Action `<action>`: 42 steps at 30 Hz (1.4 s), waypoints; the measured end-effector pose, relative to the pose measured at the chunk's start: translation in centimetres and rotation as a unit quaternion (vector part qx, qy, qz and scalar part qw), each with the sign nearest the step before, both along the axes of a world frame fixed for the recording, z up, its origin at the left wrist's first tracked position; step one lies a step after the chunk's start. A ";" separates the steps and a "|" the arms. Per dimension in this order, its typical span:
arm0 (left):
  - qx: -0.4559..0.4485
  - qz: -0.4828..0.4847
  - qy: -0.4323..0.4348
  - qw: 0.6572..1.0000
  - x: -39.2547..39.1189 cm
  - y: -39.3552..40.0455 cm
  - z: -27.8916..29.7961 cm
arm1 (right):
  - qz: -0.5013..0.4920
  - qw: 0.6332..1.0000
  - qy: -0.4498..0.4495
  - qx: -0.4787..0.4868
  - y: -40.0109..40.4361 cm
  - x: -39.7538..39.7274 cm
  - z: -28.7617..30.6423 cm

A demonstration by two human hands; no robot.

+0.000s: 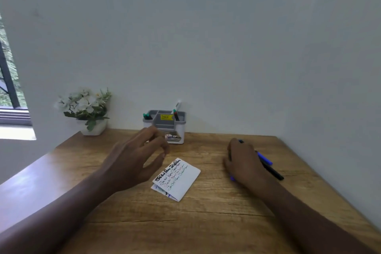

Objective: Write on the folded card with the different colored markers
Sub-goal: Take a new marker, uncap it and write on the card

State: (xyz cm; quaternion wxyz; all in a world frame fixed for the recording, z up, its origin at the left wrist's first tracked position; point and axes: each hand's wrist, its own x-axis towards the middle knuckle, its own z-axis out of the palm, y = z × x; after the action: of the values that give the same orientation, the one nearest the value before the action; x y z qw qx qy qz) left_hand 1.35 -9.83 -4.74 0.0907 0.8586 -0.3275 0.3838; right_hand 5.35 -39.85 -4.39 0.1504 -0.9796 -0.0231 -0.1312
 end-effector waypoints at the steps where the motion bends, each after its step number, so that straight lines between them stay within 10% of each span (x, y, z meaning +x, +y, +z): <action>1: -0.007 -0.003 0.011 1.000 0.0 0.0 -0.1 | 0.004 1.000 -0.003 -0.004 0.2 0.0 0.0; 7: -0.035 -0.014 0.044 0.998 -0.2 -1.2 -0.2 | 0.044 0.985 -0.010 0.164 1.9 -0.7 -0.1; 14: -0.079 -0.038 0.150 0.985 -0.8 -2.8 -0.6 | 0.170 0.829 -0.023 0.532 5.9 -3.9 0.2; 31: -0.085 -0.044 0.256 0.962 -0.6 -3.6 -0.6 | 0.291 0.849 -0.099 0.429 6.6 -5.9 -0.2; 42: -0.076 -0.076 0.159 0.981 -2.0 -3.6 0.0 | 0.336 0.826 -0.095 0.443 6.9 -6.2 -0.2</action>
State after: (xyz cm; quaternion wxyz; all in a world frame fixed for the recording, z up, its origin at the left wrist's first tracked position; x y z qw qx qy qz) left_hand -0.65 -13.39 -4.74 0.2357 0.8719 -0.3432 0.2578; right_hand -0.87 -33.00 -4.58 0.6003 -0.7219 -0.3042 -0.1610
